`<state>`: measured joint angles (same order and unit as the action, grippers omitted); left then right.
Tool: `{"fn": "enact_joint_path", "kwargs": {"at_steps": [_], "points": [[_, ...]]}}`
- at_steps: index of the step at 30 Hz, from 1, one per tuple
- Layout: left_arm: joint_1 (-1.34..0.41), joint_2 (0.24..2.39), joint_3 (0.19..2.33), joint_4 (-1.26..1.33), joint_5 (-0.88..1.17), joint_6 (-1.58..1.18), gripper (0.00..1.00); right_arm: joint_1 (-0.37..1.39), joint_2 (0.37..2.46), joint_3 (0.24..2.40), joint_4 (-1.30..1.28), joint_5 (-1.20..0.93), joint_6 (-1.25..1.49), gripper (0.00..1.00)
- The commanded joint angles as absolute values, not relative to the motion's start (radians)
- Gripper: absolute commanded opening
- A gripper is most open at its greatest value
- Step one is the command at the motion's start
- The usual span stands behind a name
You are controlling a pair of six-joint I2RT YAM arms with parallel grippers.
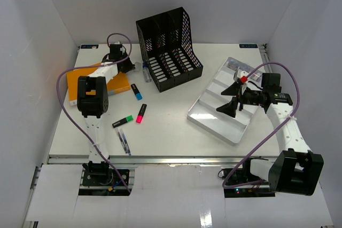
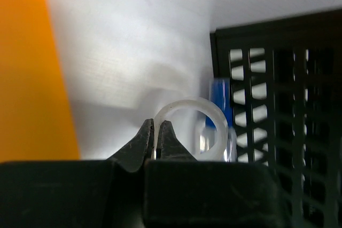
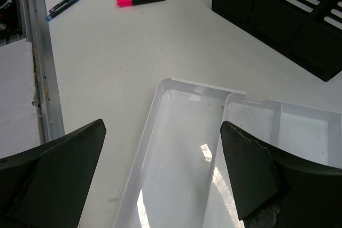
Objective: Organize the desk
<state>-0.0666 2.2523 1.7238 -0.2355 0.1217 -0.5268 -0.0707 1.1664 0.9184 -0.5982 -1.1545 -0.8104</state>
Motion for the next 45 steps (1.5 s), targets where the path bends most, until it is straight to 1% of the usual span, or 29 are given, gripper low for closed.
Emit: {"fn": "enact_joint_path", "kwargs": {"at_steps": [1, 4, 9, 13, 15, 17, 19, 21, 25, 27, 30, 32, 34, 37, 39, 42, 45], "points": [[-0.072, 2.008, 1.603, -0.132, 0.103, -0.524, 0.00, -0.091, 1.158, 0.915, -0.583, -1.169, -0.804, 0.95], [-0.110, 1.886, 1.473, -0.081, 0.114, -0.517, 0.00, -0.103, 1.155, 0.914, -0.583, -1.169, -0.805, 0.95], [-0.237, 1.679, 1.293, -0.031, 0.146, -0.502, 0.00, -0.131, 1.147, 0.914, -0.583, -1.163, -0.803, 0.95], [-0.422, 1.576, 1.247, -0.008, 0.149, -0.463, 0.00, -0.172, 1.123, 0.917, -0.580, -1.161, -0.798, 0.95], [-0.506, 1.598, 1.285, -0.008, 0.177, -0.465, 0.00, -0.199, 1.104, 0.916, -0.576, -1.163, -0.787, 0.95], [-0.549, 1.642, 1.328, -0.007, 0.210, -0.478, 0.00, -0.225, 1.090, 0.913, -0.557, -1.162, -0.762, 0.95], [-0.609, 1.723, 1.415, 0.031, 0.235, -0.497, 0.00, -0.277, 1.063, 0.889, -0.491, -1.145, -0.707, 0.95], [-0.649, 1.869, 1.513, 0.038, 0.253, -0.506, 0.00, -0.321, 1.044, 0.872, -0.437, -1.122, -0.631, 0.95], [-0.723, 2.103, 1.779, 0.009, 0.265, -0.518, 0.00, -0.421, 1.012, 0.843, -0.369, -1.098, -0.567, 0.95], [-0.748, 2.232, 1.946, -0.024, 0.248, -0.519, 0.00, -0.458, 1.001, 0.834, -0.356, -1.112, -0.537, 0.95], [-0.781, 2.400, 2.159, -0.013, 0.186, -0.530, 0.00, -0.499, 0.999, 0.825, -0.333, -1.140, -0.504, 0.95], [-0.792, 2.482, 2.254, 0.024, 0.148, -0.532, 0.00, -0.516, 1.002, 0.823, -0.328, -1.151, -0.492, 0.95], [-0.811, 2.546, 2.311, 0.117, 0.104, -0.529, 0.00, -0.526, 1.010, 0.821, -0.326, -1.161, -0.488, 0.95], [-0.831, 2.591, 2.322, 0.215, 0.031, -0.498, 0.00, -0.533, 1.018, 0.820, -0.325, -1.173, -0.482, 0.95], [-0.843, 2.617, 2.321, 0.291, -0.057, -0.469, 0.00, -0.536, 1.023, 0.819, -0.325, -1.187, -0.479, 0.95], [-0.855, 2.672, 2.336, 0.348, -0.124, -0.430, 0.00, -0.540, 1.031, 0.817, -0.322, -1.196, -0.472, 0.95], [-0.857, 2.720, 2.386, 0.352, -0.174, -0.400, 0.00, -0.544, 1.038, 0.812, -0.311, -1.206, -0.463, 0.95]]}}
